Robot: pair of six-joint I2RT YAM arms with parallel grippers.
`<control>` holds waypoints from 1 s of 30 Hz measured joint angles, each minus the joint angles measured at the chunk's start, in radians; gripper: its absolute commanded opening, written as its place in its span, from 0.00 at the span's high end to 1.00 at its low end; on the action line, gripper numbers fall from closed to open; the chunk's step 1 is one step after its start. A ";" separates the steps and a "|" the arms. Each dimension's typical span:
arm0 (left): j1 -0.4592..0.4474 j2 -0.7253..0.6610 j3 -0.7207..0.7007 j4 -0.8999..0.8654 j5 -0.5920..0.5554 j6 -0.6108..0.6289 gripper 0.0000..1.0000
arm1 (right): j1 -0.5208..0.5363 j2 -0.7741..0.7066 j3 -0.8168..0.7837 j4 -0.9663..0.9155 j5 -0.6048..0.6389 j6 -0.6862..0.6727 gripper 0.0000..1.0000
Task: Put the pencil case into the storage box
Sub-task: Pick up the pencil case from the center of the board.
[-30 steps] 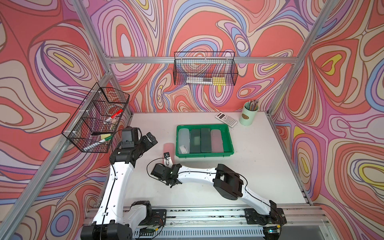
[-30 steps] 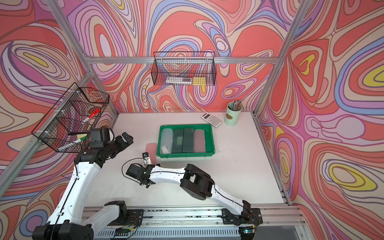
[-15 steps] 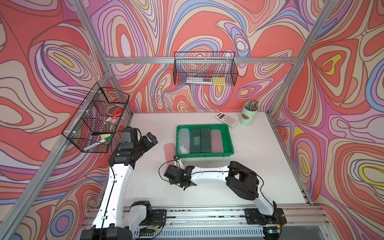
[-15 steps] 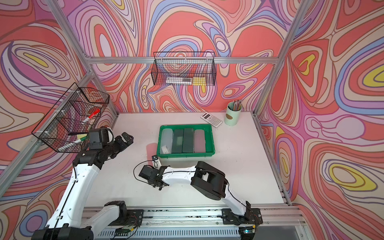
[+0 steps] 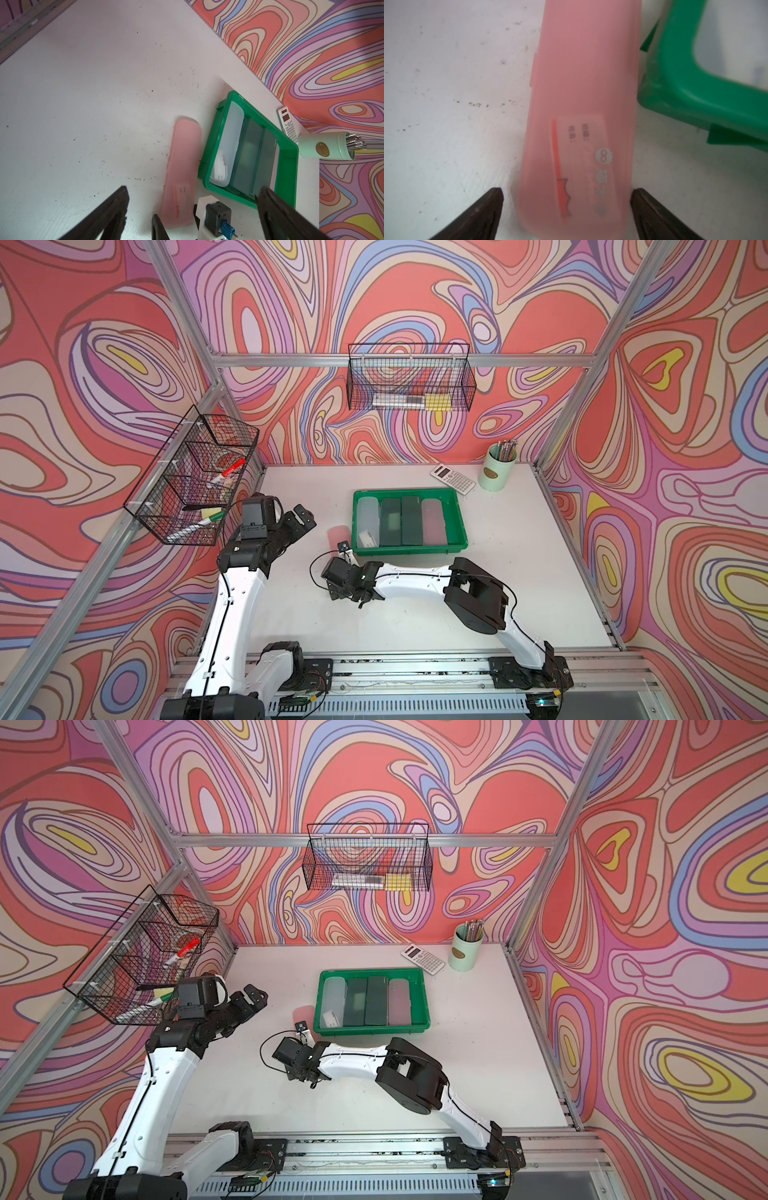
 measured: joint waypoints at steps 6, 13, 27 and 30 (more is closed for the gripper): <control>0.000 0.014 0.000 0.001 0.010 0.000 0.01 | 0.000 0.074 0.125 -0.084 0.046 0.040 0.06; 0.000 0.016 0.000 0.007 0.015 0.003 0.00 | 0.001 0.087 0.137 -0.101 0.094 0.066 0.14; 0.000 -0.027 0.014 -0.008 0.014 0.011 0.01 | 0.017 0.029 0.015 -0.007 0.141 -0.001 0.35; 0.000 -0.035 0.031 -0.029 0.014 0.011 0.01 | 0.027 0.010 -0.008 -0.015 0.149 -0.024 0.35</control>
